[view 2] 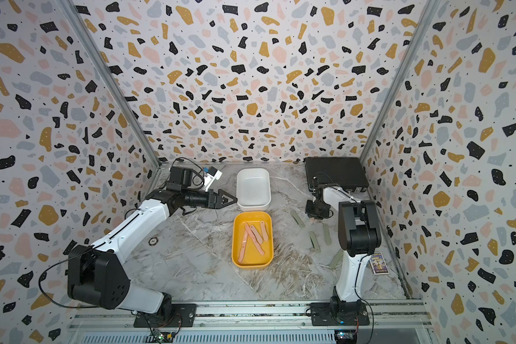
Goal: Place the fruit knives into the storage box by color
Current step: Pick up the fruit knife from the center of the board.
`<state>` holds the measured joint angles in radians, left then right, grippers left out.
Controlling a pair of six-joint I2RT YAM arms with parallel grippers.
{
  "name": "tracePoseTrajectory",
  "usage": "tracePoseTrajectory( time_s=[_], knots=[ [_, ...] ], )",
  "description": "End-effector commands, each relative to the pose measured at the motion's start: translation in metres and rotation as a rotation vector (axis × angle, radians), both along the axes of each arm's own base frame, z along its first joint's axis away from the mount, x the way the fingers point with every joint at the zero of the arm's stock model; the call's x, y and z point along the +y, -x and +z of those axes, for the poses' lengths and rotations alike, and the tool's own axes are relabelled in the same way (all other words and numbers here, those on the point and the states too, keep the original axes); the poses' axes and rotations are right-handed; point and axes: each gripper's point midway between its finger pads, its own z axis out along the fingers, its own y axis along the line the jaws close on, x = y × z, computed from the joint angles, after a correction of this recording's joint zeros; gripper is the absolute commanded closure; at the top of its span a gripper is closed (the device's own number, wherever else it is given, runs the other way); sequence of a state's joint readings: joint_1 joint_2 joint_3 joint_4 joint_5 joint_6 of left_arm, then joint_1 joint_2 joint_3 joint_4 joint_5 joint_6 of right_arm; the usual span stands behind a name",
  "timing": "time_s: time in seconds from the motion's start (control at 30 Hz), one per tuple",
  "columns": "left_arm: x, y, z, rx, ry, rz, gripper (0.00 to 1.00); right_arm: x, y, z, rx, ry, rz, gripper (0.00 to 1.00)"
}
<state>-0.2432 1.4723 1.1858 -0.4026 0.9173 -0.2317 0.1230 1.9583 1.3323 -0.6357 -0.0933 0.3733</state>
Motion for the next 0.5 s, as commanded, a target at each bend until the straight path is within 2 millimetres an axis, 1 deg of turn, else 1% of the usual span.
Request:
tracePoseTrajectory(
  time_s=[0.0,0.13,0.2,0.47],
  knots=[
    [-0.0009,-0.0014,-0.0019,-0.025,-0.01,-0.008,0.01,0.0015,0.0284,-0.0247,0.13,0.011,0.019,0.69],
    [-0.0008,-0.0013,-0.002,-0.027,-0.011,-0.008,0.01,0.0004,0.0291,-0.0251,0.133,0.02,0.019,0.64],
    [-0.0008,-0.0019,-0.0027,-0.025,-0.012,-0.008,0.01,0.0,0.0298,-0.0259,0.136,0.026,0.019,0.63],
    [-0.0004,-0.0019,-0.0029,-0.023,-0.013,-0.007,0.01,-0.004,0.032,-0.0273,0.148,0.058,0.029,0.63]
  ],
)
